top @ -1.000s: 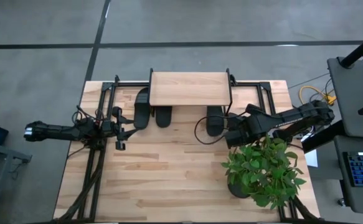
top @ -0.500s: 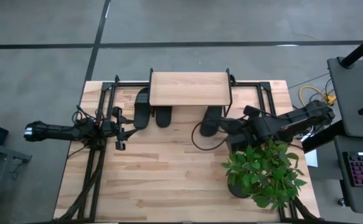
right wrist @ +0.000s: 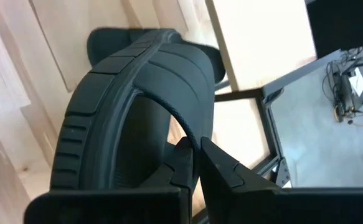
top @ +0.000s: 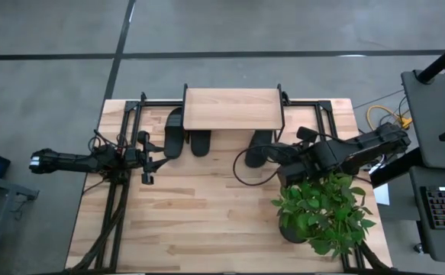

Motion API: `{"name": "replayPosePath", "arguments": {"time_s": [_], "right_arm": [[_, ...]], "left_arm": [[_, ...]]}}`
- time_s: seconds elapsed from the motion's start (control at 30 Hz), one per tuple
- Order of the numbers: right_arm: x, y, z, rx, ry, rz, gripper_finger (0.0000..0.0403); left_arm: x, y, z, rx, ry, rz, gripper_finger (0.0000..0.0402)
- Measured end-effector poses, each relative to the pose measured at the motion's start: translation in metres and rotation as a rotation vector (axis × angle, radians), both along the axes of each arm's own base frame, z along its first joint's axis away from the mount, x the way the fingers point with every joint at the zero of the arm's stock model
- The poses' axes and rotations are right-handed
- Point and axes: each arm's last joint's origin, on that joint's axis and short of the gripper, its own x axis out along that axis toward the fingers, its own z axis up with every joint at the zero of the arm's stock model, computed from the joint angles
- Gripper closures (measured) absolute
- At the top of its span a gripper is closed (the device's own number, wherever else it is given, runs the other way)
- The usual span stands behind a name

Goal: Pick and place slides into the shelf
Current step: Put the black slipper on the shelf

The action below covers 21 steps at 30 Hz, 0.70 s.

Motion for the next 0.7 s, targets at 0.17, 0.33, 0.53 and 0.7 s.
{"name": "replayPosePath", "arguments": {"time_s": [0.17, 0.33, 0.53, 0.7], "right_arm": [[0.003, 0.001, 0.014, 0.007, -0.057, 0.032, 0.0394], [0.004, 0.001, 0.024, -0.004, -0.087, 0.056, 0.0394], [0.005, 0.001, 0.037, 0.008, -0.132, 0.069, 0.0394], [0.009, 0.002, 0.050, 0.009, -0.183, 0.140, 0.0394]], "left_arm": [[0.000, 0.000, 0.000, 0.000, 0.000, 0.000, 0.0252], [0.000, 0.000, 0.000, 0.000, 0.000, 0.000, 0.0252], [0.000, 0.000, 0.000, -0.002, -0.001, 0.000, 0.0252], [0.000, 0.000, 0.001, -0.001, -0.009, 0.000, 0.0252]]}}
